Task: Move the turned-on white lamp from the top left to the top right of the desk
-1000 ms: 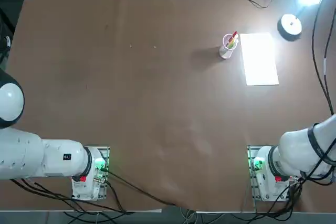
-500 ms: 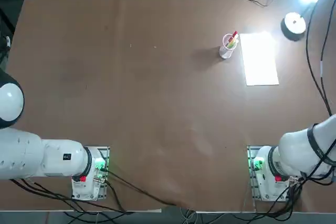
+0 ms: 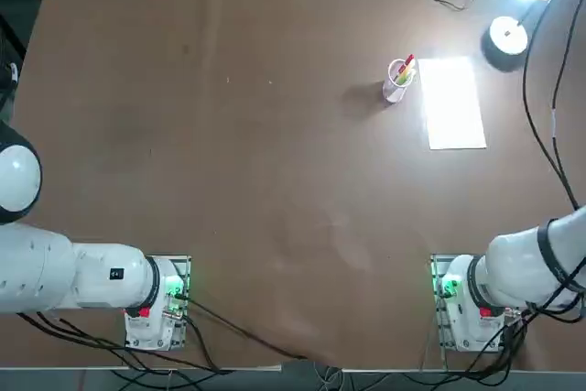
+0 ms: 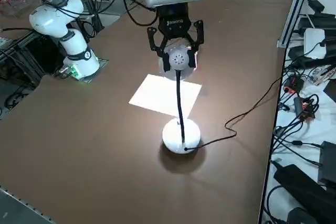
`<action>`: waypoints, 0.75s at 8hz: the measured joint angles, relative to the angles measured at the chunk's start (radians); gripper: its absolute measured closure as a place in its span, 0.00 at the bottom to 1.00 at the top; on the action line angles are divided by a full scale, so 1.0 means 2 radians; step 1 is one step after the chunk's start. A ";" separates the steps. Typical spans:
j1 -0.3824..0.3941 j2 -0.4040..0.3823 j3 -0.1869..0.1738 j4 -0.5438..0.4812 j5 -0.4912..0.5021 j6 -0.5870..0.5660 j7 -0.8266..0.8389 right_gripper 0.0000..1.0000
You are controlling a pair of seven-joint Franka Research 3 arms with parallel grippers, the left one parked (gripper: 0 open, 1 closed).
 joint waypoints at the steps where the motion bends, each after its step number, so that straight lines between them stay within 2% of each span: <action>1: 0.003 -0.011 0.001 -0.024 0.000 0.019 0.000 0.27; 3: 0.003 -0.019 -0.001 -0.071 0.000 0.080 0.003 0.27; 6: 0.001 -0.020 -0.002 -0.089 0.000 0.099 0.004 0.27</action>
